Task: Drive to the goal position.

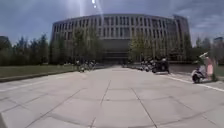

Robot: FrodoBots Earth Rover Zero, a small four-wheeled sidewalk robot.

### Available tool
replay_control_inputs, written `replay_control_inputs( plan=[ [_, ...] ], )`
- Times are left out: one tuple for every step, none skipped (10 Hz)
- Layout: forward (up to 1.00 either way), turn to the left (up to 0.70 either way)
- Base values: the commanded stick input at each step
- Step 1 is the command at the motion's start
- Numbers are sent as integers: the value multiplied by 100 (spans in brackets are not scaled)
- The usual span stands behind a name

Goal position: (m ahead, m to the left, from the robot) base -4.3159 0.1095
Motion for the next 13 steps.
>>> replay_control_inputs(
  plan=[
    [0,50],
    [0,50],
    [0,50],
    [0,50],
    [0,50],
    [0,50],
    [0,50],
    [0,50],
    [0,50],
    [0,50],
    [0,50],
    [0,50],
    [0,50]
  ],
)
